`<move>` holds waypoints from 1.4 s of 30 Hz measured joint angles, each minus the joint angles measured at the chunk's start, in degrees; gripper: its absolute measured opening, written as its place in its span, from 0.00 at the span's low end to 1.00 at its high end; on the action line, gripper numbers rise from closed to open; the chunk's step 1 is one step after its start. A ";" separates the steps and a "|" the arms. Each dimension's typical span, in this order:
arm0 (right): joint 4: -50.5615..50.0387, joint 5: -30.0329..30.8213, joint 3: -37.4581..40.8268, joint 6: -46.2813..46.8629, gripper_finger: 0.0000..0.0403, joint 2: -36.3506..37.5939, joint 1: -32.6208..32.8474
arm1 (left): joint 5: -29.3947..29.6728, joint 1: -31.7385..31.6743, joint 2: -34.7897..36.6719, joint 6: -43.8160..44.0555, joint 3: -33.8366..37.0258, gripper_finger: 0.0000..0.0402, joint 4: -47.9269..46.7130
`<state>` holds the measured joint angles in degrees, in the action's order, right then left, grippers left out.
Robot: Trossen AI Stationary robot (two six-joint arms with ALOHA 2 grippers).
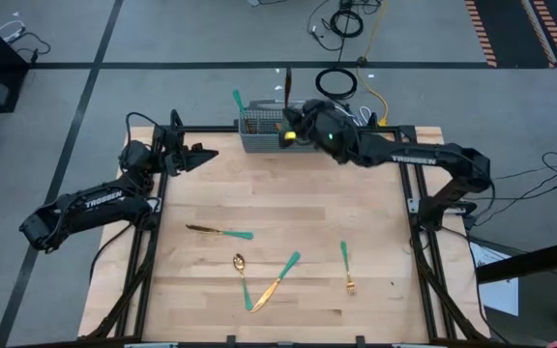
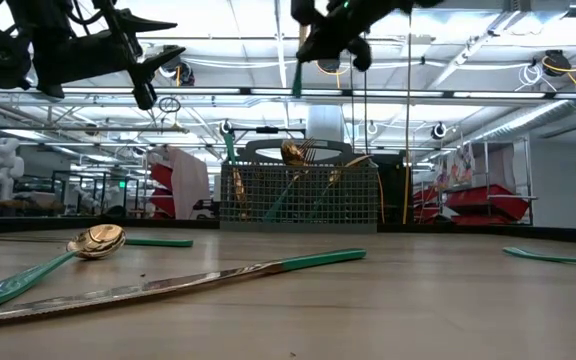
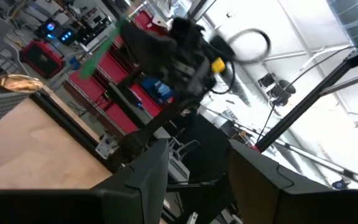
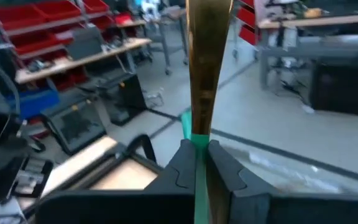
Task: Sort silverware
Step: Put the green knife into the gray silverware organizer
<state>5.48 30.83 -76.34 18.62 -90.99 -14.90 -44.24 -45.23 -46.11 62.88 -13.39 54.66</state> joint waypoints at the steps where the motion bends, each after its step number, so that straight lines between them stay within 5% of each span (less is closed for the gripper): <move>1: 2.16 -2.03 0.00 -0.96 0.00 -1.06 -1.27 | 0.16 0.00 0.00 -0.35 0.00 0.41 0.01; 6: 16.89 -12.84 0.00 -2.15 0.00 -8.84 -6.30 | 1.12 0.00 0.02 -0.81 0.00 0.41 -0.25; 15: 32.08 -19.88 -1.26 3.01 0.00 -23.10 -10.72 | 1.28 0.00 0.02 -0.66 0.00 0.41 -0.31; 25: 20.49 -25.25 -19.30 -1.36 0.00 -34.47 -10.99 | 1.28 0.00 0.02 -0.64 0.00 0.41 -1.34; 35: 4.71 -23.33 -20.98 -7.96 0.00 -34.89 -10.60 | 1.28 0.00 0.01 -0.70 0.00 0.41 -1.30; 42: 3.35 -23.71 -21.00 -7.34 0.20 -34.03 -10.53 | 1.25 0.00 0.01 -0.75 0.00 0.41 -1.26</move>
<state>8.83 7.13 -97.34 11.28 -125.02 -25.43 -42.98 -45.23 -46.09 62.13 -13.39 53.40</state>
